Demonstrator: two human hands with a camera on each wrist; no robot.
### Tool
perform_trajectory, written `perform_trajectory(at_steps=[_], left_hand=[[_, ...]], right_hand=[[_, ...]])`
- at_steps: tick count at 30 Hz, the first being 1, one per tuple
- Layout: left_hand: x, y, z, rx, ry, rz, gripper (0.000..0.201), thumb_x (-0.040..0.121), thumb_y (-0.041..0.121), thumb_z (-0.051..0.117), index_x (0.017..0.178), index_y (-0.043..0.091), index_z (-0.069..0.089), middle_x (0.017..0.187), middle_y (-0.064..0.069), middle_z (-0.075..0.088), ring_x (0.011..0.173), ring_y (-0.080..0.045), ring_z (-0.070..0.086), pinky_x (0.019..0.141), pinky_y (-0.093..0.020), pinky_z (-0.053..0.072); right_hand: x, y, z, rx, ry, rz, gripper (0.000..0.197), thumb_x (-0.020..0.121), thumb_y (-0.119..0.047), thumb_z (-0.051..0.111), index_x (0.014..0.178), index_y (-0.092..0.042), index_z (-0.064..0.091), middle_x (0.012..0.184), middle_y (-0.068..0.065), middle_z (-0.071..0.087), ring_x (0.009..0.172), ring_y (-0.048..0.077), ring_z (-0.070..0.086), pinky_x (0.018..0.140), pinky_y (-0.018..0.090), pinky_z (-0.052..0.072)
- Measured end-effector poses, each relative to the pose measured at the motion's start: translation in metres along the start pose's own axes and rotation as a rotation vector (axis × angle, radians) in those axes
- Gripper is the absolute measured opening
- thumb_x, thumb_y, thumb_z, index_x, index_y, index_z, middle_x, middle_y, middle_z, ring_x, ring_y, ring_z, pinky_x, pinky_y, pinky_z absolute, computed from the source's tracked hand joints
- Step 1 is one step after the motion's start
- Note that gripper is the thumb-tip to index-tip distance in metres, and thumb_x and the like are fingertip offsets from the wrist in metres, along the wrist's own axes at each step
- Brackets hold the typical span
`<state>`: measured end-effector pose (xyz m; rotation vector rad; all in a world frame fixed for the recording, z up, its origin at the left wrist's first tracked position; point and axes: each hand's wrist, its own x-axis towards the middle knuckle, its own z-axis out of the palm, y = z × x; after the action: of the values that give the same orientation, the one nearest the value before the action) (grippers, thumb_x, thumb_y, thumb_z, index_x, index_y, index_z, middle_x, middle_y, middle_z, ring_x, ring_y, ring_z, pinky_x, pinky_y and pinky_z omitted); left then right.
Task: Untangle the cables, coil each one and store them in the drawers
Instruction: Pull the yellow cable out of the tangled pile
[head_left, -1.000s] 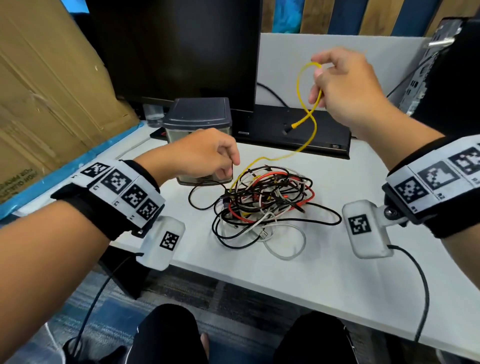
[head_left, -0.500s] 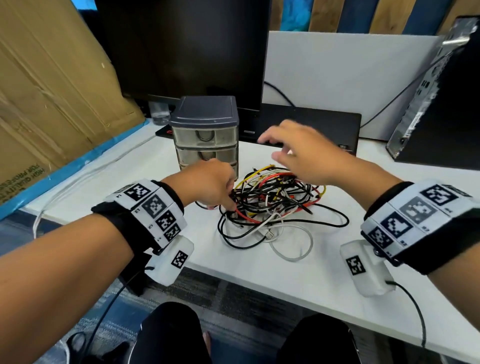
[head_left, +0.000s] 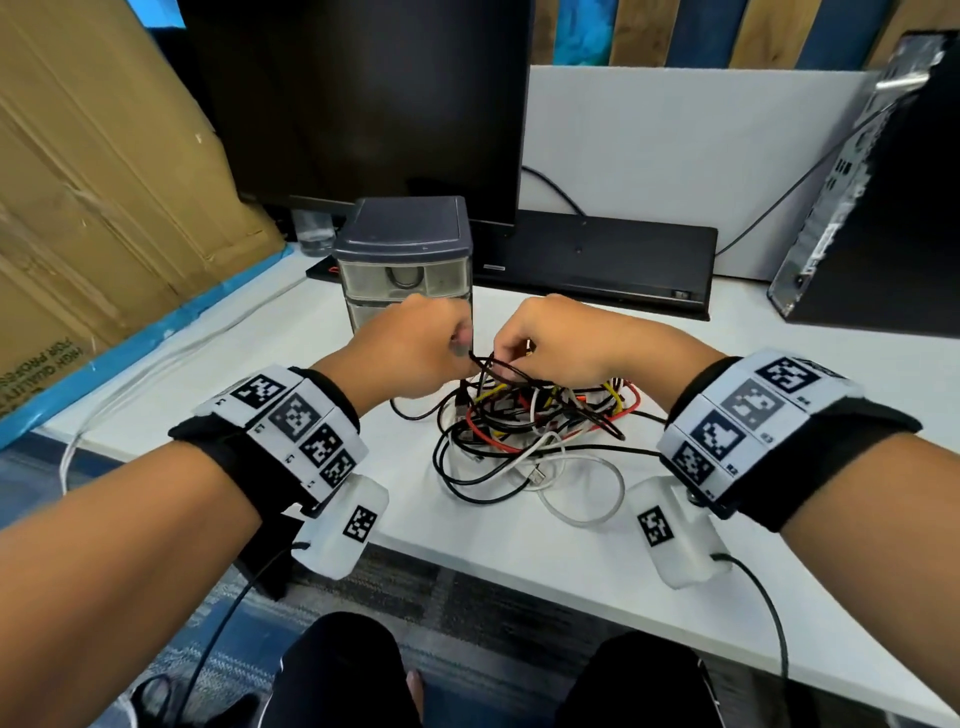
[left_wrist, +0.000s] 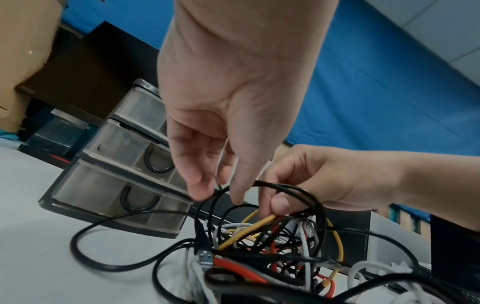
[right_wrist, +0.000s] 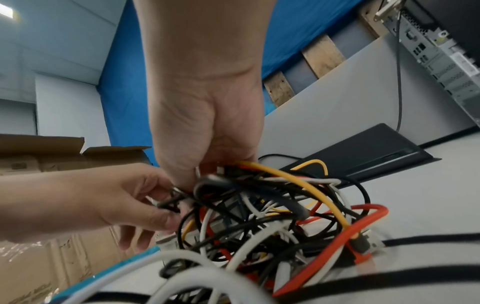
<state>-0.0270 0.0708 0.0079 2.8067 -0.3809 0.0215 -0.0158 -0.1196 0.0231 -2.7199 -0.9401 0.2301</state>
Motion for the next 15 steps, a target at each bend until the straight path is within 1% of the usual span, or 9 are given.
perform_trajectory(at_steps=[1, 3, 4, 6, 8, 9, 10, 12, 15], left_hand=[[0.001, -0.002, 0.0, 0.007, -0.001, 0.03, 0.019, 0.088, 0.034, 0.075, 0.097, 0.028, 0.059, 0.091, 0.007, 0.064, 0.086, -0.019, 0.066, 0.069, -0.034, 0.051], [0.004, -0.003, 0.0, 0.024, -0.066, 0.108, 0.02, 0.087, 0.032, 0.077, 0.097, 0.033, 0.06, 0.092, 0.012, 0.061, 0.092, -0.018, 0.06, 0.076, -0.035, 0.051], [0.004, -0.003, 0.001, 0.042, -0.106, 0.142, 0.019, 0.087, 0.031, 0.077, 0.094, 0.035, 0.061, 0.092, 0.013, 0.061, 0.094, -0.018, 0.059, 0.079, -0.035, 0.05], [0.004, -0.003, 0.002, 0.066, -0.145, 0.177, 0.017, 0.088, 0.027, 0.077, 0.092, 0.036, 0.063, 0.094, 0.009, 0.063, 0.094, -0.017, 0.058, 0.083, -0.037, 0.051], [0.005, -0.003, 0.001, 0.068, -0.156, 0.182, 0.019, 0.089, 0.02, 0.074, 0.093, 0.035, 0.065, 0.098, 0.006, 0.065, 0.097, -0.017, 0.06, 0.085, -0.038, 0.053], [0.004, -0.003, 0.0, 0.062, -0.172, 0.176, 0.022, 0.09, 0.014, 0.07, 0.094, 0.035, 0.066, 0.1, 0.006, 0.065, 0.098, -0.016, 0.061, 0.085, -0.037, 0.053], [0.005, -0.003, -0.001, 0.047, -0.186, 0.172, 0.025, 0.09, 0.01, 0.066, 0.096, 0.034, 0.068, 0.101, 0.006, 0.066, 0.098, -0.015, 0.061, 0.084, -0.035, 0.054], [0.006, -0.002, -0.004, -0.011, -0.189, 0.157, 0.026, 0.094, 0.008, 0.058, 0.099, 0.031, 0.07, 0.099, 0.008, 0.067, 0.093, -0.011, 0.061, 0.077, -0.027, 0.051], [0.014, 0.0, -0.008, -0.1, -0.111, 0.128, 0.021, 0.099, 0.015, 0.054, 0.101, 0.03, 0.068, 0.099, 0.01, 0.067, 0.092, -0.008, 0.063, 0.076, -0.028, 0.053]], right_hand=[[-0.002, 0.0, -0.002, 0.008, -0.025, 0.0, 0.026, 0.092, -0.012, 0.065, 0.071, -0.027, 0.07, 0.079, -0.006, 0.07, 0.081, 0.017, 0.062, 0.082, 0.039, 0.055], [-0.006, 0.001, -0.007, 0.037, -0.004, 0.005, 0.022, 0.094, -0.011, 0.064, 0.086, -0.026, 0.077, 0.088, -0.008, 0.073, 0.087, 0.011, 0.065, 0.085, 0.033, 0.054], [-0.007, 0.003, -0.011, 0.072, 0.062, 0.02, 0.021, 0.095, -0.01, 0.063, 0.095, -0.025, 0.078, 0.095, -0.008, 0.074, 0.091, 0.008, 0.066, 0.086, 0.028, 0.053], [-0.007, 0.012, -0.02, 0.156, 0.257, 0.085, 0.025, 0.097, -0.007, 0.06, 0.104, -0.025, 0.077, 0.105, -0.007, 0.074, 0.098, 0.006, 0.065, 0.087, 0.022, 0.049], [-0.006, 0.024, -0.028, 0.228, 0.412, 0.171, 0.029, 0.099, -0.004, 0.056, 0.108, -0.022, 0.076, 0.11, -0.003, 0.072, 0.106, 0.012, 0.064, 0.091, 0.024, 0.047], [-0.006, 0.029, -0.031, 0.268, 0.446, 0.213, 0.03, 0.099, -0.004, 0.054, 0.11, -0.022, 0.075, 0.113, -0.002, 0.071, 0.109, 0.015, 0.063, 0.092, 0.025, 0.046], [-0.005, 0.035, -0.033, 0.3, 0.45, 0.25, 0.031, 0.101, -0.005, 0.052, 0.114, -0.021, 0.074, 0.118, 0.0, 0.07, 0.112, 0.017, 0.062, 0.092, 0.026, 0.045], [-0.001, 0.045, -0.034, 0.289, 0.384, 0.301, 0.032, 0.103, -0.009, 0.047, 0.12, -0.02, 0.072, 0.127, 0.003, 0.067, 0.119, 0.021, 0.06, 0.093, 0.026, 0.043], [0.012, 0.053, -0.032, 0.17, 0.256, 0.305, 0.034, 0.106, -0.013, 0.043, 0.121, -0.02, 0.072, 0.133, 0.005, 0.064, 0.126, 0.024, 0.056, 0.094, 0.025, 0.039]])
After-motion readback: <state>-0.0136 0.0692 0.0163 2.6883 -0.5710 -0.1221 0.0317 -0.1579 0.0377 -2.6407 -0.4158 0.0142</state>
